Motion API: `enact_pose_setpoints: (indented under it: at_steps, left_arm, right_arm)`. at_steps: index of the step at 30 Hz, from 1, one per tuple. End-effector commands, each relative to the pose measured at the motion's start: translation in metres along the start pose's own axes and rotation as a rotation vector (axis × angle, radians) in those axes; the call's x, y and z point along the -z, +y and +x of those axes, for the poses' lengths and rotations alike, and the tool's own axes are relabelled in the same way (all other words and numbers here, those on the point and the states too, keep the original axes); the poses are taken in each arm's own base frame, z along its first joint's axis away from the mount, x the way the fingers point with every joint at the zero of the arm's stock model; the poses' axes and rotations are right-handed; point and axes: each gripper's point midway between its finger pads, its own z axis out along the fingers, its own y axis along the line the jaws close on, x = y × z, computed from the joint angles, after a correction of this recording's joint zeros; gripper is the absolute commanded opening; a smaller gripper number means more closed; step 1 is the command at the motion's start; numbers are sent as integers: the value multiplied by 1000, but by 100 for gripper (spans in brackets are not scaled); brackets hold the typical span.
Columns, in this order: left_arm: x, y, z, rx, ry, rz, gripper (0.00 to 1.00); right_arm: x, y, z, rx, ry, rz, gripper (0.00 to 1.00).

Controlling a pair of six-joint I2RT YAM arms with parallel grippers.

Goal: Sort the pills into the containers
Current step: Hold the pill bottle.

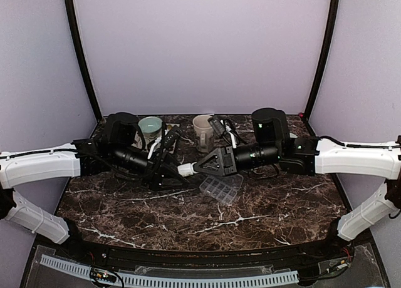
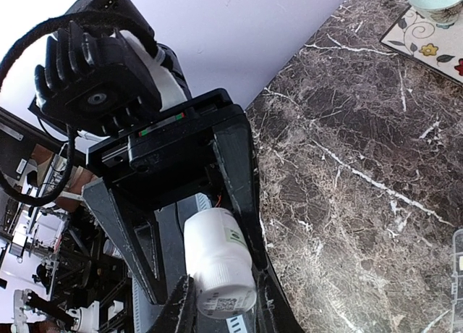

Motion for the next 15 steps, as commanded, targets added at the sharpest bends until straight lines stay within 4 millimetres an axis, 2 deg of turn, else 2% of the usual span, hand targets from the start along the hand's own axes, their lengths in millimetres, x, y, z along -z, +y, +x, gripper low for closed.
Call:
enact_pose_setpoints:
  at_steps: [1,15]
  left_arm:
    - [8,-14,-15,-72,-18,-1,65]
    - [10,-3,-17,-80,-9,-36,65]
  right_arm:
    - [9,4,-14,27,-35,18,0]
    - [9,4,-6,22,3,7,0]
